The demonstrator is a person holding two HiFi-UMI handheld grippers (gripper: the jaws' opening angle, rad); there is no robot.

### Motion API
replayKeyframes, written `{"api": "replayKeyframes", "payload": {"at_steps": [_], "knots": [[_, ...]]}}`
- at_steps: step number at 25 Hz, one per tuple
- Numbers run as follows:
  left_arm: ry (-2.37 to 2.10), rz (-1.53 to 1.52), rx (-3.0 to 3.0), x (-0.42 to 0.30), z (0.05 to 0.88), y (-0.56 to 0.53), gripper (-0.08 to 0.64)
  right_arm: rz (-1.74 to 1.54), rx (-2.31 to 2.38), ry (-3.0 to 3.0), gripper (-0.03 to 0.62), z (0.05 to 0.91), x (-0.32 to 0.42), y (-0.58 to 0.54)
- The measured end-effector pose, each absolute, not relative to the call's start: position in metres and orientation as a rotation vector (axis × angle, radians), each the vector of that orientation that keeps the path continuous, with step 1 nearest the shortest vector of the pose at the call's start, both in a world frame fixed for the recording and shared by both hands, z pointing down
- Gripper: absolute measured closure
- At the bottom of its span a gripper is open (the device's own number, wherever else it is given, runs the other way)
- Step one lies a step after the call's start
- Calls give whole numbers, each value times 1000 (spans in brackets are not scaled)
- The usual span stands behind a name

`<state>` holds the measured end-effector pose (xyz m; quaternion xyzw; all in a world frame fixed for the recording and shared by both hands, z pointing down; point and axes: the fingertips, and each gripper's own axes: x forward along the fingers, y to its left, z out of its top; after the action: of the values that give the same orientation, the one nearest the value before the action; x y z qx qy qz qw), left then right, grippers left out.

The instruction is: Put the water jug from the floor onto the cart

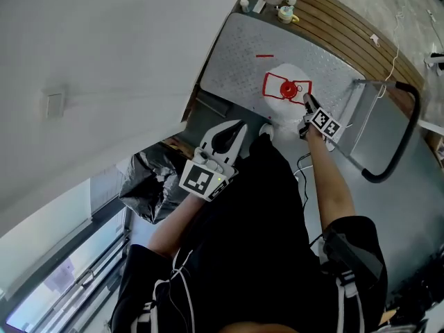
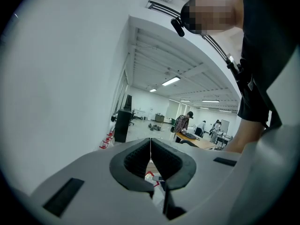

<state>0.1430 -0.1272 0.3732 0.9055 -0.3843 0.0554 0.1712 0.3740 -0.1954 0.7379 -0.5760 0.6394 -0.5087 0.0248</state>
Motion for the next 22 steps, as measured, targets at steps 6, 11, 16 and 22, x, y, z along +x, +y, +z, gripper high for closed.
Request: {"api": "replayKeyframes", "payload": {"at_steps": [6, 11, 16, 22], "knots": [[-1086, 137, 2547, 145, 376, -132, 541, -1613, -1876, 1957, 500, 748, 403, -174], [-1054, 109, 2560, 156, 375, -132, 541, -1628, -2023, 1986, 499, 753, 418, -151], [-995, 95, 2576, 164, 374, -126, 541, -1633, -2183, 1979, 489, 755, 431, -128], [-863, 76, 2606, 184, 374, -112, 541, -1521, -2297, 1991, 486, 730, 439, -103]]}}
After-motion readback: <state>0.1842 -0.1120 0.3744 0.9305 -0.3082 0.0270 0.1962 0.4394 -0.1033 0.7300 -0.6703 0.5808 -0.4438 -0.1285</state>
